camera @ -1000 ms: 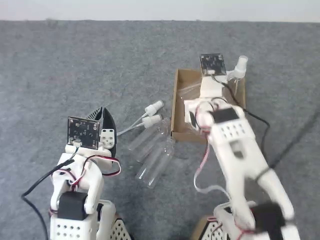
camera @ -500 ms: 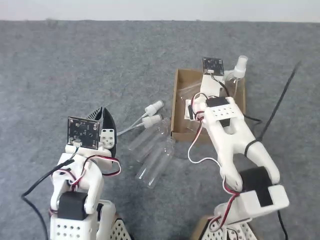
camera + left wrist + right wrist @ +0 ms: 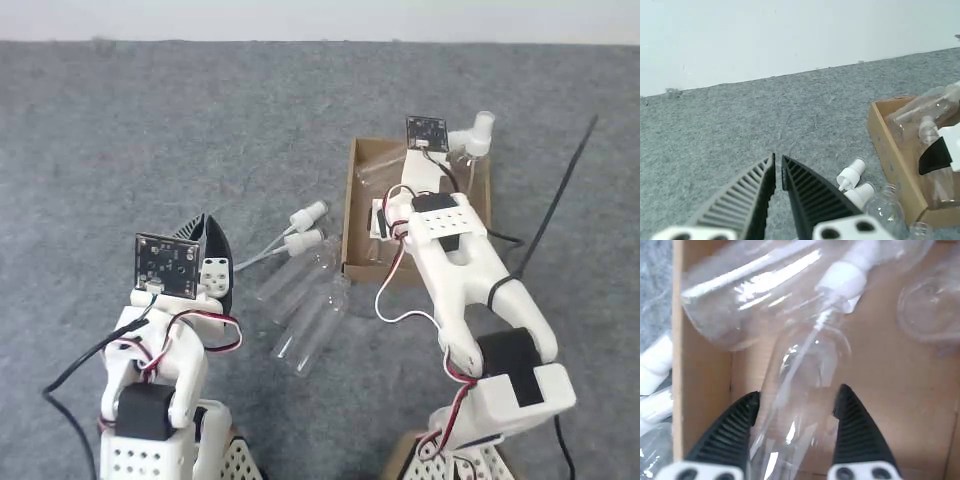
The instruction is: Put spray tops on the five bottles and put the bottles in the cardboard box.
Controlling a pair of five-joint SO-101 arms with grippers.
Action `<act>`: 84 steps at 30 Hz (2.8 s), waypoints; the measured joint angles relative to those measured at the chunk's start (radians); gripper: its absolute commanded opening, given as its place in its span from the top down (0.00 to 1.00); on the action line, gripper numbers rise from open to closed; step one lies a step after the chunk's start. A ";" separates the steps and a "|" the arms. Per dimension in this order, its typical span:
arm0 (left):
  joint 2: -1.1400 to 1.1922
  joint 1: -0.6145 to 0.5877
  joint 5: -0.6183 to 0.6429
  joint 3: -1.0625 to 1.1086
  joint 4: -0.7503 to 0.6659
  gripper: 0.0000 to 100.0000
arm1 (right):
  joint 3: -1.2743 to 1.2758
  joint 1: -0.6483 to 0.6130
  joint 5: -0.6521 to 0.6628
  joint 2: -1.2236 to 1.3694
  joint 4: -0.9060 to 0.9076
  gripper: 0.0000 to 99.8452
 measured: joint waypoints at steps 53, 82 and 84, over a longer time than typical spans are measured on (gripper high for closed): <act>0.000 -0.002 0.000 0.000 0.000 0.99 | 0.209 -0.463 0.023 -0.385 0.014 0.93; 0.000 0.000 0.000 0.000 0.000 0.99 | -0.123 -0.341 0.068 -0.779 0.571 0.76; 0.000 -0.003 0.000 0.000 0.000 0.99 | -0.117 -0.287 0.097 -0.850 0.615 0.83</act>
